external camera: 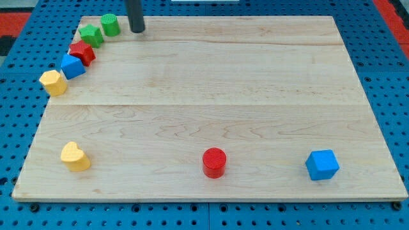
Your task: Adjust the group of blocks at the left of the board to form a line
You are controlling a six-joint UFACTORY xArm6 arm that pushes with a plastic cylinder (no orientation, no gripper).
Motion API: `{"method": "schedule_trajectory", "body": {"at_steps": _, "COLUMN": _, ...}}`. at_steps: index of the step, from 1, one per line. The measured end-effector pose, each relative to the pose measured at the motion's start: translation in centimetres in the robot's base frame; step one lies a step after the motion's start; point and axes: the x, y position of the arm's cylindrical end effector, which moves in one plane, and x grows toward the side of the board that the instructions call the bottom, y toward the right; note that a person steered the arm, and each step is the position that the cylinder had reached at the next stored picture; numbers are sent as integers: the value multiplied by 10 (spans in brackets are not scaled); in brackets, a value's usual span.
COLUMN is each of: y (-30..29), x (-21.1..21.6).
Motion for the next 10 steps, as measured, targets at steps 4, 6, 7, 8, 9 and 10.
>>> {"method": "schedule_trajectory", "body": {"at_steps": 4, "y": 31, "x": 9}}
{"method": "schedule_trajectory", "body": {"at_steps": 6, "y": 84, "x": 233}}
{"method": "schedule_trajectory", "body": {"at_steps": 7, "y": 7, "x": 271}}
{"method": "schedule_trajectory", "body": {"at_steps": 8, "y": -85, "x": 273}}
{"method": "schedule_trajectory", "body": {"at_steps": 9, "y": -135, "x": 272}}
{"method": "schedule_trajectory", "body": {"at_steps": 10, "y": -138, "x": 268}}
